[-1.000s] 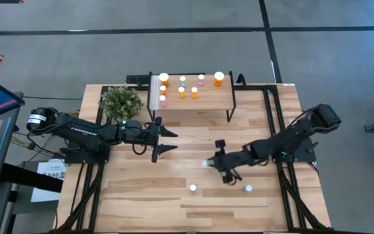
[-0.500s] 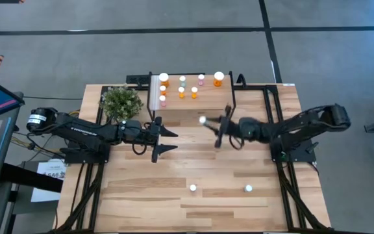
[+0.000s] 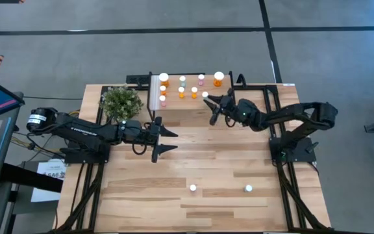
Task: Pick and place medicine bottles onto shelf by color
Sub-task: Put the small left blue pill bottle on the shelf
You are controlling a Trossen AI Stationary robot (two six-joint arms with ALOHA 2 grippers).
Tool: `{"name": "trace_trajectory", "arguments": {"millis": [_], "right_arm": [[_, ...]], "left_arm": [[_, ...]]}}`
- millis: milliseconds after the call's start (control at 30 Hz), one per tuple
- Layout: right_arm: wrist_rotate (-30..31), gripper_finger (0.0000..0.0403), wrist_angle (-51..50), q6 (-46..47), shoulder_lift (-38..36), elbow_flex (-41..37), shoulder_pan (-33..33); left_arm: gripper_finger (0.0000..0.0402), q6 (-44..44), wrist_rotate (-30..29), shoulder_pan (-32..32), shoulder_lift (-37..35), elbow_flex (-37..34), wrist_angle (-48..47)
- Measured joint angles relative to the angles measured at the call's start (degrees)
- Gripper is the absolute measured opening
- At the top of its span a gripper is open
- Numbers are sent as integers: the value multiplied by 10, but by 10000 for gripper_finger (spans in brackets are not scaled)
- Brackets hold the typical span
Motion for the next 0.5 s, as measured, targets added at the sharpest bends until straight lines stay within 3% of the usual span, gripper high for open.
{"name": "trace_trajectory", "arguments": {"millis": [500], "right_arm": [[-1, 108, 24, 0, 95, 46, -37]], "left_arm": [[225, 0, 4, 0, 0, 0, -12]]}}
